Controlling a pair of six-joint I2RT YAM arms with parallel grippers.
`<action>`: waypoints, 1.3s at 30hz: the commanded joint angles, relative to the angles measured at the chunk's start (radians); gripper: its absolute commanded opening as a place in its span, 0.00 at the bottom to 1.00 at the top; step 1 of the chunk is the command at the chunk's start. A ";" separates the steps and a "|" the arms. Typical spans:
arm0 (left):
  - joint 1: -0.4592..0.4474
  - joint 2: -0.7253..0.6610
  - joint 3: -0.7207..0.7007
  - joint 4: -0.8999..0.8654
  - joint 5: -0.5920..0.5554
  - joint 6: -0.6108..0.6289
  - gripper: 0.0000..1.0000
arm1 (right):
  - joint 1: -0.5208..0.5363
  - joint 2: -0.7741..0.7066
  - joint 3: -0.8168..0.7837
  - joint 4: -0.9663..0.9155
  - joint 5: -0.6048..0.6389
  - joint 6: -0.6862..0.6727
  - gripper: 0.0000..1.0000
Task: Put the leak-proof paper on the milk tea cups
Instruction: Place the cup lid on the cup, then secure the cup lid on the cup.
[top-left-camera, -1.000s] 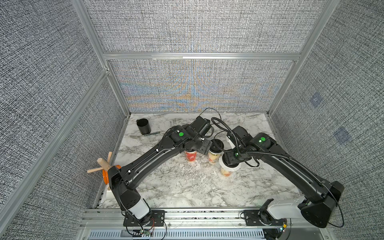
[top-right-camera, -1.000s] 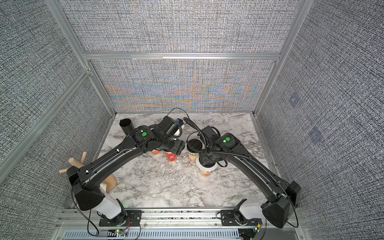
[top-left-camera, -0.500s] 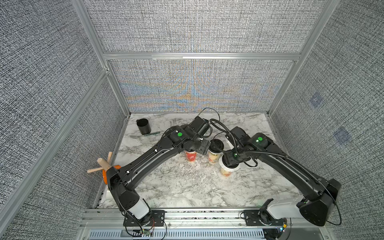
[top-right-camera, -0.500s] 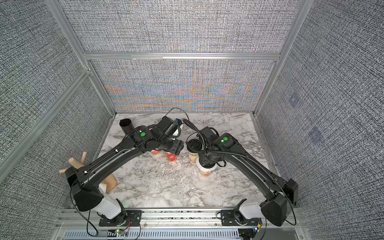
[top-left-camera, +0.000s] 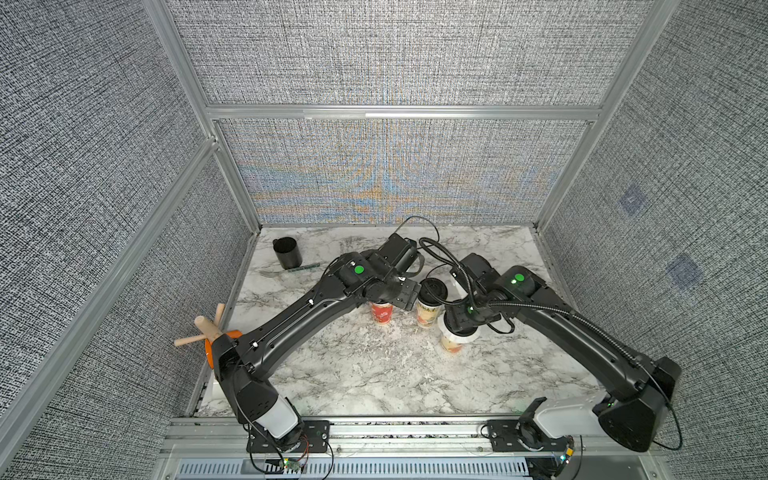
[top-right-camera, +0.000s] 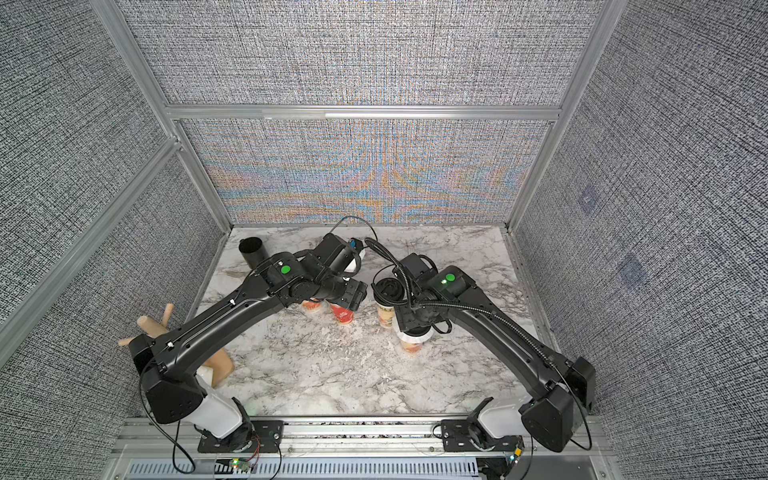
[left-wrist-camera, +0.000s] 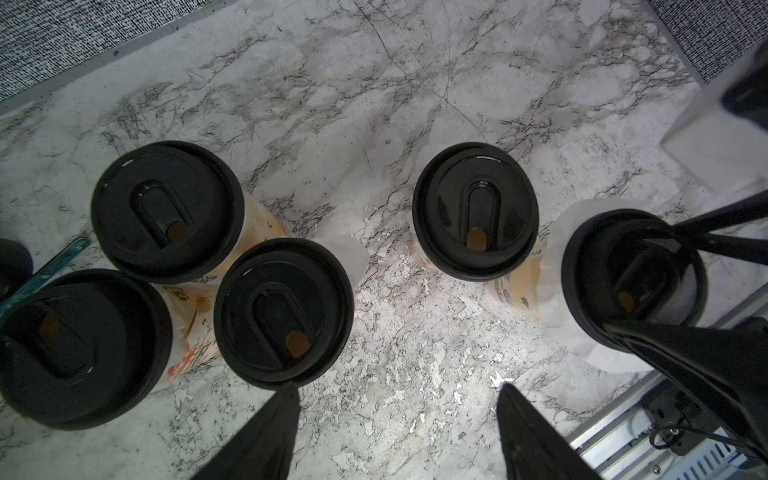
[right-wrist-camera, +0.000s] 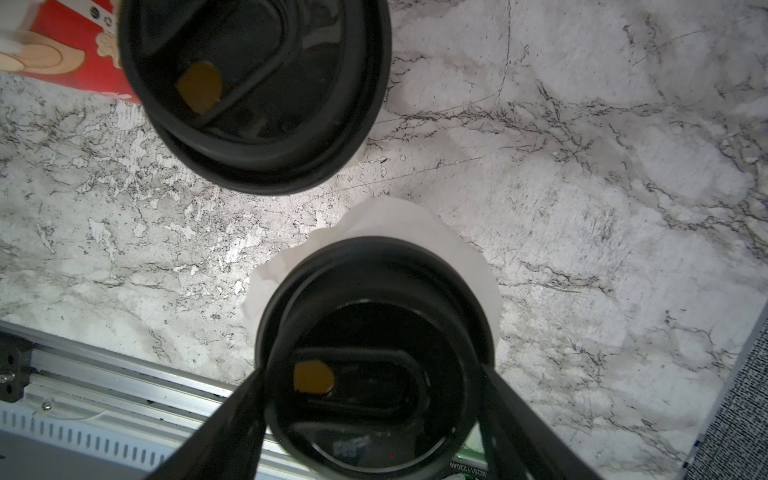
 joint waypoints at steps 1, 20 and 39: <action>0.003 -0.007 -0.001 0.009 0.002 0.001 0.77 | 0.001 0.001 0.015 0.001 0.013 0.005 0.83; -0.017 0.061 0.122 -0.064 0.200 0.085 0.77 | -0.068 -0.177 0.118 -0.006 0.091 0.093 0.98; -0.170 0.539 0.714 -0.365 0.162 0.256 0.70 | -0.561 -0.506 -0.306 0.248 -0.162 -0.021 0.84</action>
